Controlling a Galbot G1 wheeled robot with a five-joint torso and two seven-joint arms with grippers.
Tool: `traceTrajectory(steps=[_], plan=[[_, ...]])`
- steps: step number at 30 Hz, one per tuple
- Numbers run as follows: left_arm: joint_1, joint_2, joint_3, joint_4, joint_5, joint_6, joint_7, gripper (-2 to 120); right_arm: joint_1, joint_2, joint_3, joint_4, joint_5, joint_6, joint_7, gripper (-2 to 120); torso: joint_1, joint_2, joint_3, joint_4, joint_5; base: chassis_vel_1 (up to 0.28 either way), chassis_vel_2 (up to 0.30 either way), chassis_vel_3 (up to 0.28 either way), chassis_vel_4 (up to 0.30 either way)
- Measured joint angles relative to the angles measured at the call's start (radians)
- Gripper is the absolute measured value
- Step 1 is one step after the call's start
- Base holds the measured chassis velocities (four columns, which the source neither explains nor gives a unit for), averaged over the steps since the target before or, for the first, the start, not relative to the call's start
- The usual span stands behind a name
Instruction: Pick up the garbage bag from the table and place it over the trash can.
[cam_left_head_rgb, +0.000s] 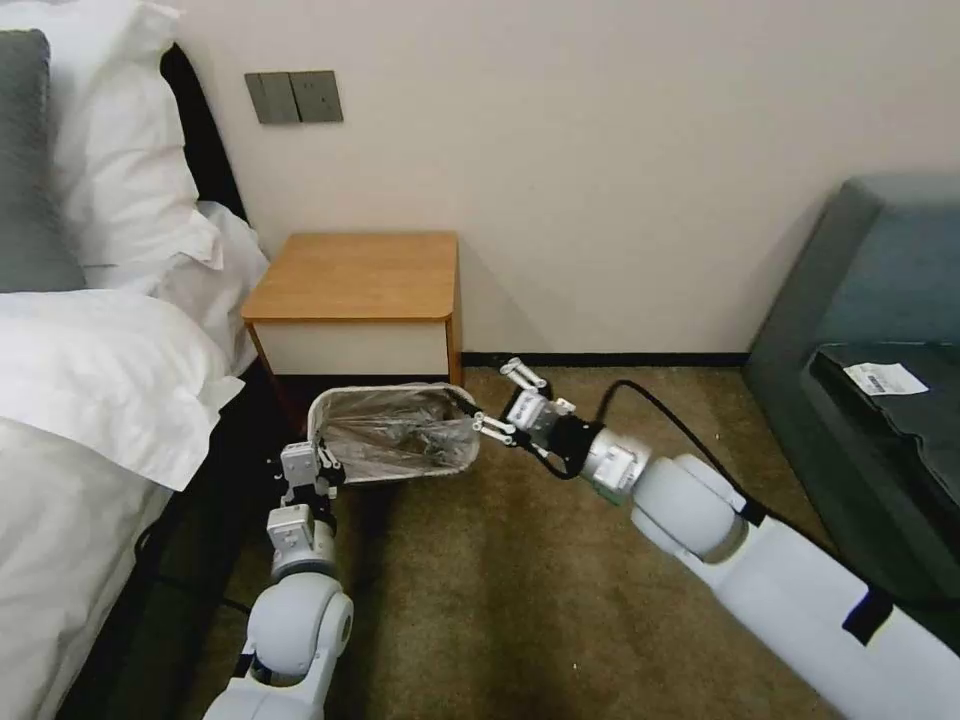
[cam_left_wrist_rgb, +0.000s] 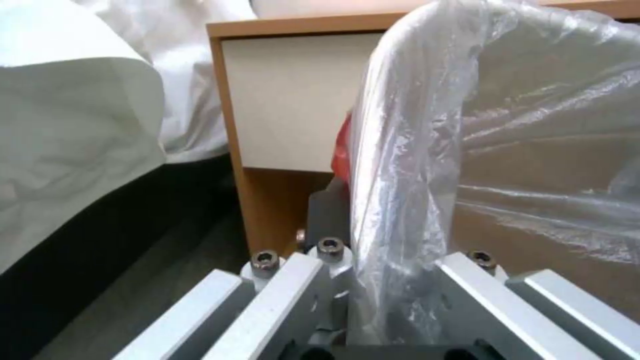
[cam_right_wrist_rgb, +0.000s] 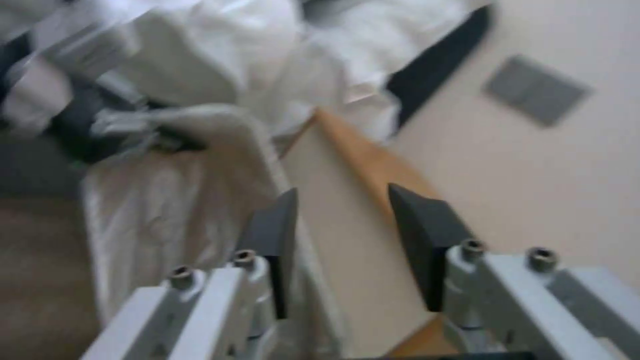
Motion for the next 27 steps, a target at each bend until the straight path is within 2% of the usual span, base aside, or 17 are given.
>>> traceTrajectory(steps=[3, 8, 10, 17, 20, 27], plan=[[-0.004, -0.002, 0.004, 0.005, 0.012, -0.010, -0.003, 0, 0.062, 0.028, -0.071, -0.050, 0.055, -0.067, -0.011, 19, 0.000, 0.000, 0.000, 0.0000, 0.0000, 0.000, 0.000, 0.000, 0.000], [-0.006, -0.002, 0.004, 0.008, 0.019, -0.013, -0.003, 0, 0.082, 0.045, -0.102, -0.079, 0.094, -0.098, -0.002, 8, 0.000, 0.000, 0.000, -0.0001, 0.0002, 0.000, 0.000, 0.000, 0.000], [-0.008, -0.001, 0.004, 0.011, 0.024, -0.015, -0.004, 0, 0.098, 0.057, -0.129, -0.103, 0.128, -0.120, 0.009, 0, 0.000, 0.000, 0.000, 0.0000, 0.0001, 0.000, 0.000, 0.000, 0.000], [-0.015, -0.001, 0.004, 0.018, 0.029, -0.017, -0.009, 0, 0.156, 0.090, -0.224, -0.172, 0.193, -0.184, 0.044, 0, 0.000, 0.000, 0.000, 0.0000, 0.0000, 0.000, 0.000, 0.000, 0.000], [-0.023, -0.009, 0.005, 0.023, 0.033, -0.017, -0.010, 0, 0.234, 0.137, -0.322, -0.263, 0.192, -0.222, 0.069, 0, 0.000, 0.000, 0.000, -0.0001, 0.0000, 0.000, 0.000, 0.000, 0.000], [-0.020, -0.011, 0.005, 0.028, 0.057, -0.023, -0.013, 0, 0.352, 0.194, -0.434, -0.356, 0.204, -0.273, 0.123, 0, 0.000, 0.000, 0.000, -0.0001, 0.0000, 0.000, 0.000, 0.000, 0.000]])
